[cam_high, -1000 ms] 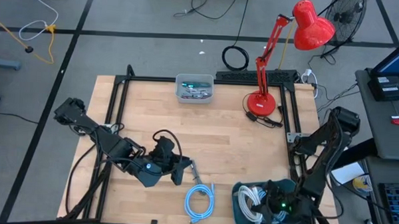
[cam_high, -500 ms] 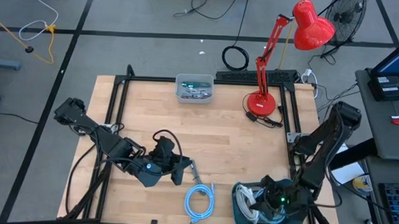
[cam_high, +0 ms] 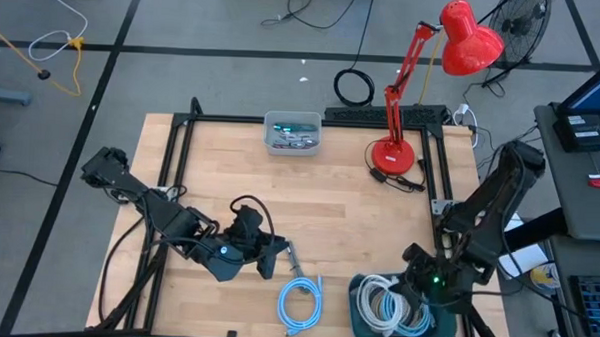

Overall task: Pick & Place USB Port
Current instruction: Put the white hdmi cable into the blue bin, then put the black usb cable into the gray bin

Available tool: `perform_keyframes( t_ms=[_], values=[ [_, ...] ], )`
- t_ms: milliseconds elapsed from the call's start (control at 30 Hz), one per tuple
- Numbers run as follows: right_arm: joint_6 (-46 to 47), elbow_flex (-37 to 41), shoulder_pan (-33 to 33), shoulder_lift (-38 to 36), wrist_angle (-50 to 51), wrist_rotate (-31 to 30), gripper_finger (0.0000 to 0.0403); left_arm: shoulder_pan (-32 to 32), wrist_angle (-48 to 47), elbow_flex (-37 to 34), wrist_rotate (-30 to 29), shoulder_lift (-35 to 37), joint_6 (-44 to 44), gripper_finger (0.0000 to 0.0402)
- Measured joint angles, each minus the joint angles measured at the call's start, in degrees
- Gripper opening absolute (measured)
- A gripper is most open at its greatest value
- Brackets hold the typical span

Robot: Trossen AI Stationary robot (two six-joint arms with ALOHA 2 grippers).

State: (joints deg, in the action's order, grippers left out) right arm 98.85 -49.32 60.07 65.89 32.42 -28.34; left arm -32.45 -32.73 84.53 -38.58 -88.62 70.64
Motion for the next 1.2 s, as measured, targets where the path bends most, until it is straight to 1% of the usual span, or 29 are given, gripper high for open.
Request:
perform_keyframes(
  t_ms=[300,433,600,700,833,900,1067,1200],
  values=[
    [2.5,0.0,-0.5,-6.1,13.3,0.1,0.0169,0.1,0.0,0.0,0.0,0.0,-0.2,0.0093],
    [1.9,0.0,-0.9,-8.1,14.4,0.0,0.0169,0.5,0.0,0.0,0.2,0.0,-0.7,0.0093],
    [0.1,0.0,-2.0,-8.4,13.8,-0.1,0.0169,1.6,0.0,0.0,2.1,0.0,-2.3,0.0093],
    [-2.8,0.0,-4.6,-8.4,11.0,-0.3,0.0169,2.8,-0.1,0.0,3.6,0.0,-3.5,0.0093],
    [-9.7,0.0,-10.8,-8.0,4.1,0.2,0.0169,4.8,-0.2,0.0,6.3,0.0,-6.4,0.0093],
    [-13.8,0.0,-14.1,-7.9,0.0,1.3,0.0169,6.1,-0.8,0.0,9.4,0.0,-8.7,0.0093],
    [-22.9,0.0,-21.6,-8.0,-9.6,2.4,0.0169,9.2,-4.4,0.0,20.3,0.0,-15.8,0.0093],
    [-28.7,0.0,-26.7,-7.6,-15.3,3.2,0.0169,10.9,-7.6,0.0,26.1,0.0,-22.6,0.0093]
  ],
)
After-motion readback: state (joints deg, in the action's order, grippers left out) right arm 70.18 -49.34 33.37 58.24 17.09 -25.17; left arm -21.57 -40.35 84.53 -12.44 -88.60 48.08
